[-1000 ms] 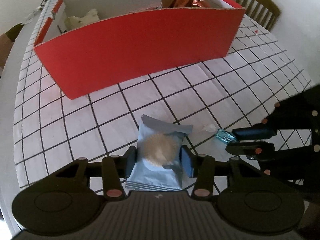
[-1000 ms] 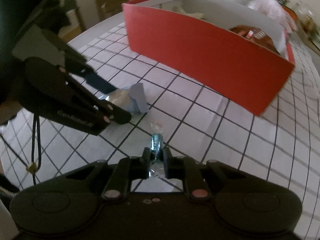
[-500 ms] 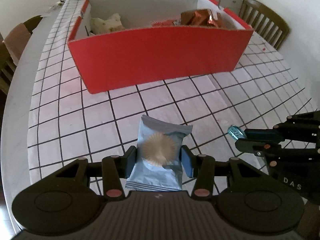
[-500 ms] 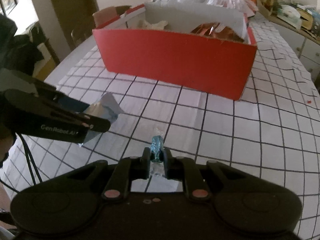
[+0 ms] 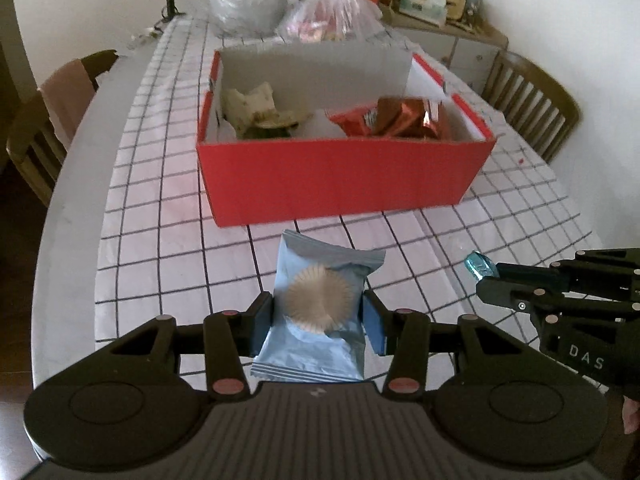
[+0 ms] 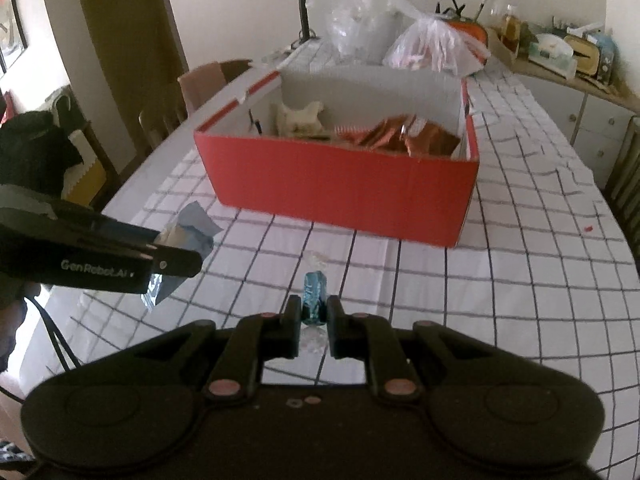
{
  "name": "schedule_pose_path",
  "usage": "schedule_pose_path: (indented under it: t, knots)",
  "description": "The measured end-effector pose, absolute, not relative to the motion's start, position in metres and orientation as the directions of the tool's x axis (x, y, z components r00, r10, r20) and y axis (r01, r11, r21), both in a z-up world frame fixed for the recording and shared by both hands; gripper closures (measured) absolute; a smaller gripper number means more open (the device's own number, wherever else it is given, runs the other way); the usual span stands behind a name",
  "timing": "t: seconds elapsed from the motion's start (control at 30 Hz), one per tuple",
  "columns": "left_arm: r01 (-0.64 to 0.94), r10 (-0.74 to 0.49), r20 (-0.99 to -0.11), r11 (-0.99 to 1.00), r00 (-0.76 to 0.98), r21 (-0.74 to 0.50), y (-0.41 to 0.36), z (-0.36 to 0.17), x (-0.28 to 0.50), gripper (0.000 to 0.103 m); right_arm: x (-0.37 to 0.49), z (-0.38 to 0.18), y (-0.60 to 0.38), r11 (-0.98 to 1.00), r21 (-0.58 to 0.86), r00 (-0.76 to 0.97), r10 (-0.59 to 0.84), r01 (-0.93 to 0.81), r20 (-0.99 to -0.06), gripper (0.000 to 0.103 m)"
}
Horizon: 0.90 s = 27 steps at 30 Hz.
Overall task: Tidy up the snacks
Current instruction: 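Carry both items into the red box and open both grippers to release them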
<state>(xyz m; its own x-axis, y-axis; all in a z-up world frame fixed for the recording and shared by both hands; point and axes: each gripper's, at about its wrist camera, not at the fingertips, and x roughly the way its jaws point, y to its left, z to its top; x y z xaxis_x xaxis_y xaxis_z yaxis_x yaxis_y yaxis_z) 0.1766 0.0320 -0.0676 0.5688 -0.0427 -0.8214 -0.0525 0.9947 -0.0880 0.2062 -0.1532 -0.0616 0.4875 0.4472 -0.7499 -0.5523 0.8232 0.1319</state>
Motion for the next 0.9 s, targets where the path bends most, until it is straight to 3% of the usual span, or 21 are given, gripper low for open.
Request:
schedule_pose_path:
  t: [0.9]
  knots:
    - [-0.111, 0.027, -0.703, 0.991, 0.711, -0.075, 0.048, 0.013, 0.215, 0.056, 0.265, 0.013, -0.141, 0.836, 0.099, 0.616, 0.472, -0.54, -0.631, 0.092]
